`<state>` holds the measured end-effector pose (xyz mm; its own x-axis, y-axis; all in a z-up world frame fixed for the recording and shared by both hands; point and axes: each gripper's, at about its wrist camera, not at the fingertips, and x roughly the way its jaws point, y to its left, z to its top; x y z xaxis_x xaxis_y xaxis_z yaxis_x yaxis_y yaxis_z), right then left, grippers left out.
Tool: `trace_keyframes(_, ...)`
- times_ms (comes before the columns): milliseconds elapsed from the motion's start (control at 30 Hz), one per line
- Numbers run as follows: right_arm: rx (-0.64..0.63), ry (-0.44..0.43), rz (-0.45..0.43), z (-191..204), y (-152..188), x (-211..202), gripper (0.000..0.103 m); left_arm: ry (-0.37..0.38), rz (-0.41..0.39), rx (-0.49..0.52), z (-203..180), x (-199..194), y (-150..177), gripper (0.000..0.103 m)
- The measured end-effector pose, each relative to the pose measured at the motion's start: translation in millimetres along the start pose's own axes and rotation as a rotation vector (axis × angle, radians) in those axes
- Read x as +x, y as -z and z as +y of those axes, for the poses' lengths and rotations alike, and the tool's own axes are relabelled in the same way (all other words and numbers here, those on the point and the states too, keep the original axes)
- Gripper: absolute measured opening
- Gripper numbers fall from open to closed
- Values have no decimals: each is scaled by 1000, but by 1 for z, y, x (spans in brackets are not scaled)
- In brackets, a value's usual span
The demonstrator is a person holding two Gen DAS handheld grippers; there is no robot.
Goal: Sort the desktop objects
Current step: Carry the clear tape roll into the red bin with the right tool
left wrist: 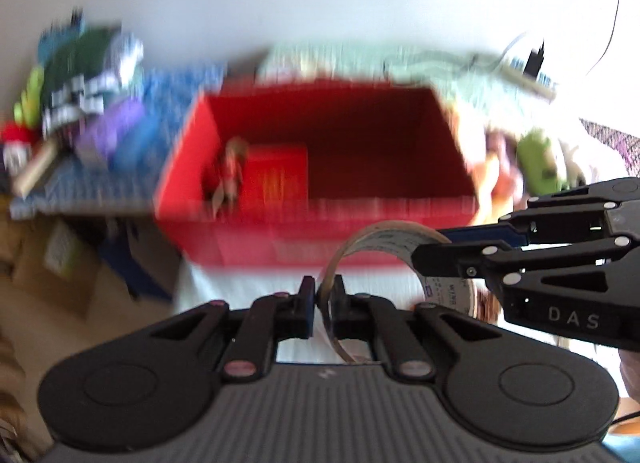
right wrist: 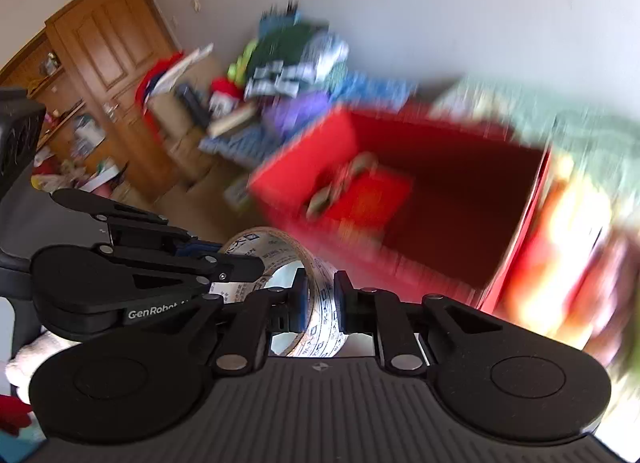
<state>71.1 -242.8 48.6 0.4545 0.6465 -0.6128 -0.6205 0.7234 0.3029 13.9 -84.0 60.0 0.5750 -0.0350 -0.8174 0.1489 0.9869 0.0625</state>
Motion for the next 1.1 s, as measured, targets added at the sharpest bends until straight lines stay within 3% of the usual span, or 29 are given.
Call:
trace_keyframes(100,-18,84,-27,-7,-27,6,14,26,-45,40,1,6,-36,2)
trace_keyframes(200,-34,172,-3,-20,-45,23,14,78,-37,78,2,29,-71,2)
trace_keyframes(367,1,277,128,-45,-59,71,14,194,86,105,8,96,-103,2)
trace_keyframes(633,107,342,286,-72,-55,135,11,270,276,160,20,182,-114,6)
trace_keyframes(800,60,396,344,-67,-50,155,7,298,388,149,29,220,-120,14)
trace_keyframes(967,53,421,360,-72,-47,163,9,291,409,186,32,232,-122,17)
trace_keyframes(1100,68,432,341,-78,-48,158,10,309,404,181,31,234,-124,12)
